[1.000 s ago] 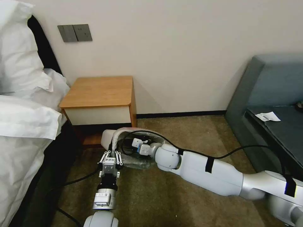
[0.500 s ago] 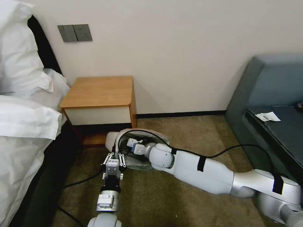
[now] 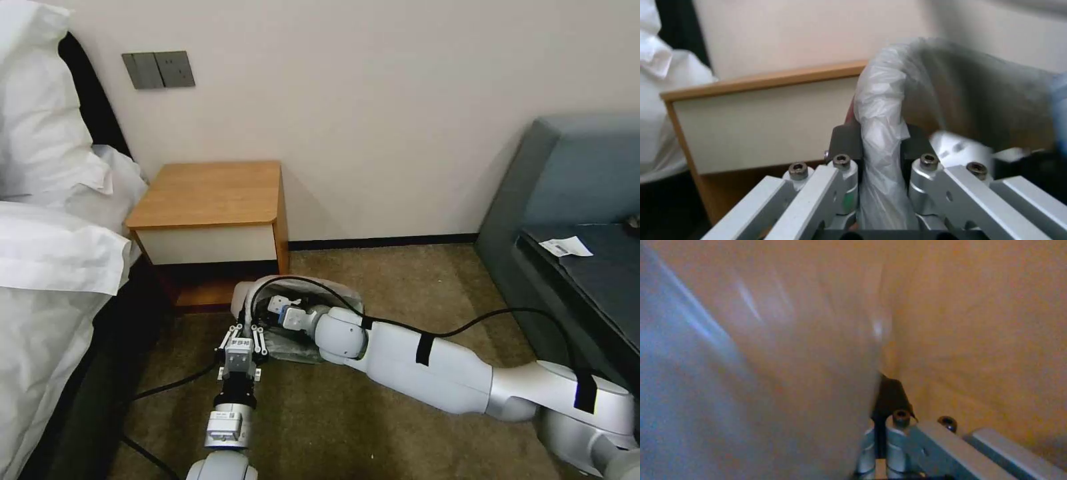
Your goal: Pick up the garbage bag from the table and place it over the trash can.
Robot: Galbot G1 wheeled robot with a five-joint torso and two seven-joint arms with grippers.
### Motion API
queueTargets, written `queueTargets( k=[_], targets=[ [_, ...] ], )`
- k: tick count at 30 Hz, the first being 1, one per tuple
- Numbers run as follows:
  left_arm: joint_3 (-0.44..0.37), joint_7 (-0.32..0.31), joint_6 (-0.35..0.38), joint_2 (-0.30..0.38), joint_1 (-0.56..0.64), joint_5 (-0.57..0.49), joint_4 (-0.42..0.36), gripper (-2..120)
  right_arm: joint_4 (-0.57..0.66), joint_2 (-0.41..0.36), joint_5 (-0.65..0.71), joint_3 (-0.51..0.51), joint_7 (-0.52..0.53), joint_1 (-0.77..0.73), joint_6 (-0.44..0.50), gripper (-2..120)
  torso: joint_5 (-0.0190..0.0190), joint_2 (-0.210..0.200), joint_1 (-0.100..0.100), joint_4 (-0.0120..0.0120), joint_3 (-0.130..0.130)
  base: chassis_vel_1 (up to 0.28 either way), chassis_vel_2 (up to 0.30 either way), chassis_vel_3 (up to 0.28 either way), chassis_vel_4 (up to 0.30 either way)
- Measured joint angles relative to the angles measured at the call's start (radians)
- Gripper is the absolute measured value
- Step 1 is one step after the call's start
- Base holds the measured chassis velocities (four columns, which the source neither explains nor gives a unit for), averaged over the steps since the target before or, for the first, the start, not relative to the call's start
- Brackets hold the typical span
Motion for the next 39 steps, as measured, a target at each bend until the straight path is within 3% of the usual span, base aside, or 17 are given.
queueTargets(
  k=[8, 15, 17, 18, 21, 32, 36, 39],
  targets=[
    [-0.023, -0.024, 0.034, 0.0, -0.023, -0.055, 0.016, 11, 0.191, -0.081, 0.028, 0.008, 0.036, -0.043, -0.013, 0, 0.0, 0.0, 0.0, 0.0001, 0.0, 0.0, 0.0, 0.0, 0.0],
    [-0.025, -0.045, 0.063, 0.0, -0.028, -0.071, 0.017, 11, 0.35, -0.183, 0.008, 0.091, 0.043, -0.154, 0.039, 0, 0.0001, 0.0, 0.0, -0.0001, 0.0, 0.0, 0.0, 0.0, 0.0],
    [-0.019, -0.082, 0.122, 0.0, -0.026, -0.099, 0.015, 11, 0.433, -0.239, -0.023, 0.183, 0.039, -0.235, 0.074, 0, 0.0002, 0.0, 0.0, -0.0002, 0.0, 0.0, 0.0, 0.0, 0.0],
    [-0.019, -0.082, 0.122, 0.0, -0.026, -0.099, 0.015, 11, 0.433, -0.239, -0.023, 0.183, 0.039, -0.235, 0.074, 0, 0.0002, 0.0, 0.0, -0.0002, 0.0, 0.0, 0.0, 0.0, 0.0],
    [-0.009, -0.109, 0.16, 0.0, -0.023, -0.127, 0.019, 11, 0.51, -0.286, -0.046, 0.32, 0.027, -0.344, 0.124, 0, 0.0002, 0.0, 0.0, -0.0001, 0.0, 0.0, 0.0, 0.0, 0.0],
    [-0.003, -0.11, 0.165, 0.0, -0.027, -0.133, 0.02, 11, 0.545, -0.305, -0.049, 0.476, -0.051, -0.516, 0.27, 0, 0.0001, 0.0, 0.0, 0.0001, 0.0, 0.0, 0.0, 0.0, 0.0],
    [-0.004, -0.115, 0.183, 0.0, -0.02, -0.181, 0.005, 11, 0.571, -0.297, -0.058, 0.536, -0.044, -0.575, 0.344, 0, 0.0001, 0.0, 0.0, 0.0, 0.0, 0.0, 0.0, 0.0, 0.0],
    [0.0, -0.139, 0.259, 0.0, -0.005, -0.285, -0.025, 11, 0.62, -0.283, -0.025, 0.609, 0.018, -0.613, 0.382, 0, 0.0, 0.0, 0.0, 0.0, 0.0, 0.0, 0.0, 0.0, 0.0]
  ],
)
